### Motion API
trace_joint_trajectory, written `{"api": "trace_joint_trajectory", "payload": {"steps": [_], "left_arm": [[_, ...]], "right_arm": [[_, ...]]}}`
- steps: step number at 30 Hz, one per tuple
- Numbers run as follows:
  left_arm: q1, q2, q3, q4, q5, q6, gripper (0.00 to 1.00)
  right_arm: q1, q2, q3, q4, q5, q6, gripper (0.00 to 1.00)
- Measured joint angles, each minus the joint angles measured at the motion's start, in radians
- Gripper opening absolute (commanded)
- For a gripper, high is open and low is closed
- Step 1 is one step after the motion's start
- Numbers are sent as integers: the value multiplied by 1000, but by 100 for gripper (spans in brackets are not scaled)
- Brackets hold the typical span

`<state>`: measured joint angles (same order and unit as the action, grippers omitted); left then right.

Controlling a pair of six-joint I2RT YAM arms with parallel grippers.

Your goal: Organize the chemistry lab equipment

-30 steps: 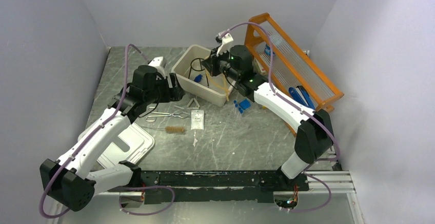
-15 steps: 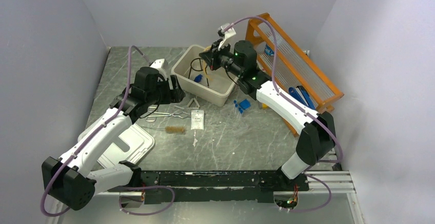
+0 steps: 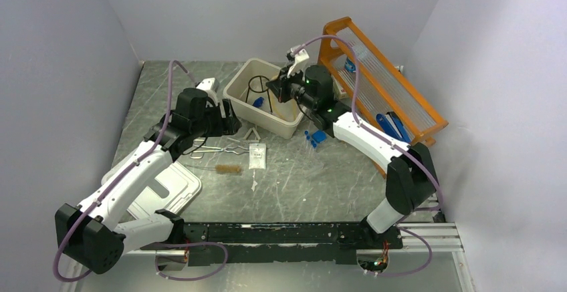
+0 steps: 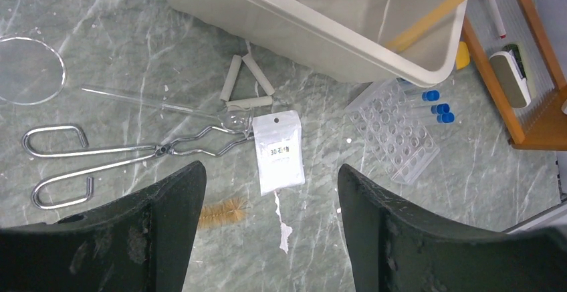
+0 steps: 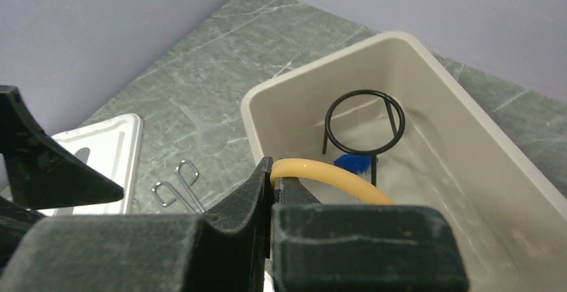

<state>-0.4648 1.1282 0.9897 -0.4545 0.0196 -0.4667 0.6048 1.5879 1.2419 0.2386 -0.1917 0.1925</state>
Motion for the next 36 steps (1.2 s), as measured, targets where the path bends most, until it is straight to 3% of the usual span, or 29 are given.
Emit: {"api": "trace_joint_trajectory", "payload": {"steps": [11, 16, 20, 25, 36], "left_arm": [[0, 16, -24, 2, 0, -1, 75], [0, 17, -43, 1, -1, -1, 75], [0, 17, -50, 1, -5, -1, 76], [0, 17, -54, 0, -25, -1, 77], [0, 12, -79, -5, -80, -28, 76]], "right_arm": [[-19, 144, -40, 69, 44, 18, 3], [-20, 241, -39, 61, 150, 38, 15], [-21, 277, -13, 21, 250, 50, 35], [-21, 271, 31, -10, 285, 65, 50], [-16, 82, 75, -163, 297, 104, 53]]}}
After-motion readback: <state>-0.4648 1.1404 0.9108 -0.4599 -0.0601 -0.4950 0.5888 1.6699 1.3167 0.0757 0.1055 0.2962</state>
